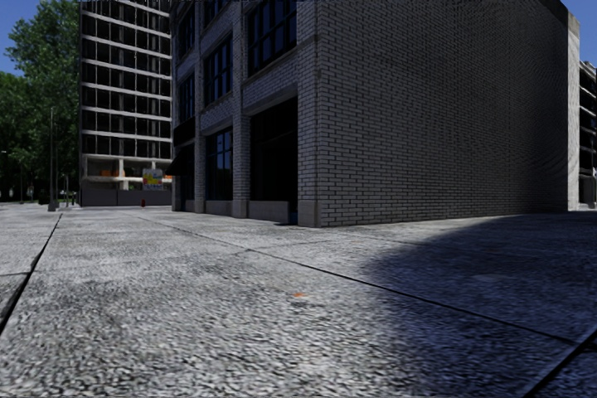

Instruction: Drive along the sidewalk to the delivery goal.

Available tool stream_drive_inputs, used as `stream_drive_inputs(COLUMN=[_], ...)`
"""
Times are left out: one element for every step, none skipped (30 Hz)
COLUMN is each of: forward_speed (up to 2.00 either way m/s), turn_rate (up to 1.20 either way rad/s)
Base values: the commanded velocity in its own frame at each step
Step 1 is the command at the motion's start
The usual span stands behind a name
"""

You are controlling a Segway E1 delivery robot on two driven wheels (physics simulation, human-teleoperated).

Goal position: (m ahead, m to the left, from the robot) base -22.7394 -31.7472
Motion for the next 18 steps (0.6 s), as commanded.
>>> stream_drive_inputs(forward_speed=[0.58, 0.58, 0.58, 0.57, 0.57, 0.57, 0.57, 0.57, 0.57, 0.57, 0.57, 0.57, 0.57, 0.57, 0.57, 0.57, 0.57, 0.57], turn_rate=[-0.89, -0.97, -0.97, -0.99, -0.99, -0.99, -1.0, -1.0, -1.0, -1.0, -1.0, -1.0, -1.0, -1.0, -1.0, -1.0, -1.0, -1.0])
